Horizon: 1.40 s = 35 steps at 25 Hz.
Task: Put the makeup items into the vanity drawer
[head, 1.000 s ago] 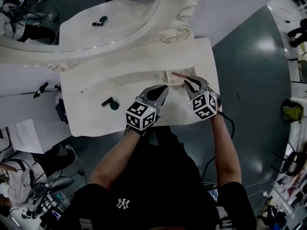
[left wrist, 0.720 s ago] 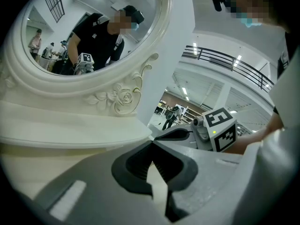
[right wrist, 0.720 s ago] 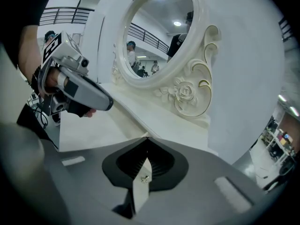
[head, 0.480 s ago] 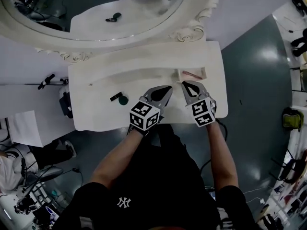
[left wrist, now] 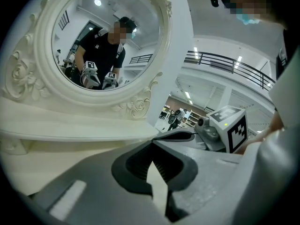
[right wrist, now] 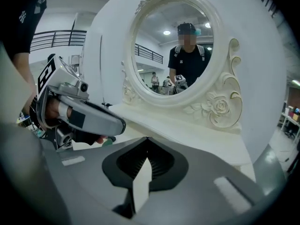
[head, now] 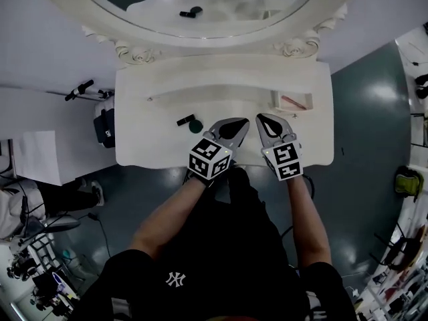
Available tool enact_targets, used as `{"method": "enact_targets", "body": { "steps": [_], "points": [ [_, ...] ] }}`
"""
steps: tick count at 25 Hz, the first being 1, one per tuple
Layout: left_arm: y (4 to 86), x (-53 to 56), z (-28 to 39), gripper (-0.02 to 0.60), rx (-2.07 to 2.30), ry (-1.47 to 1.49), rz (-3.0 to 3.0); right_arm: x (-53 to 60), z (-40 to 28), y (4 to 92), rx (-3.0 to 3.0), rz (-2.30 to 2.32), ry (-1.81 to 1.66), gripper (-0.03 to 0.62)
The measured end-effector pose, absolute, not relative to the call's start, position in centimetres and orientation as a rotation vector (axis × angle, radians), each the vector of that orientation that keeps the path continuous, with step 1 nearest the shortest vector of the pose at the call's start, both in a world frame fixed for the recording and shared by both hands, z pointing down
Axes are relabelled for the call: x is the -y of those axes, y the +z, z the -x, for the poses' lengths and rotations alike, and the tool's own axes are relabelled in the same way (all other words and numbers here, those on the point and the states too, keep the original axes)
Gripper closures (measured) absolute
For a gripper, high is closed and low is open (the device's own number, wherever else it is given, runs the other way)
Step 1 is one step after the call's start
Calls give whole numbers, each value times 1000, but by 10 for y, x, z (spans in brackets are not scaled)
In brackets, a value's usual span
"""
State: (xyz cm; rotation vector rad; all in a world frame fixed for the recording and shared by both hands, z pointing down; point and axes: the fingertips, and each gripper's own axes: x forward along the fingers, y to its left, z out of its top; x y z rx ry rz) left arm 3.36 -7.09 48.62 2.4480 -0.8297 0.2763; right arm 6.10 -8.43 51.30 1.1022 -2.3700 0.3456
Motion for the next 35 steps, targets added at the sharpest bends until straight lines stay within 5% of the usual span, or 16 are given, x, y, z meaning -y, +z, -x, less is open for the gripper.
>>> {"method": "enact_targets", "body": {
  "steps": [17,35],
  "points": [
    [494,33,106,580,993,262,-2399,32,95,516,2459,-970,366,568],
    [564,54,183,580,1051,496,-2427,26,140,551,2396,-1098,504,568]
  ]
}}
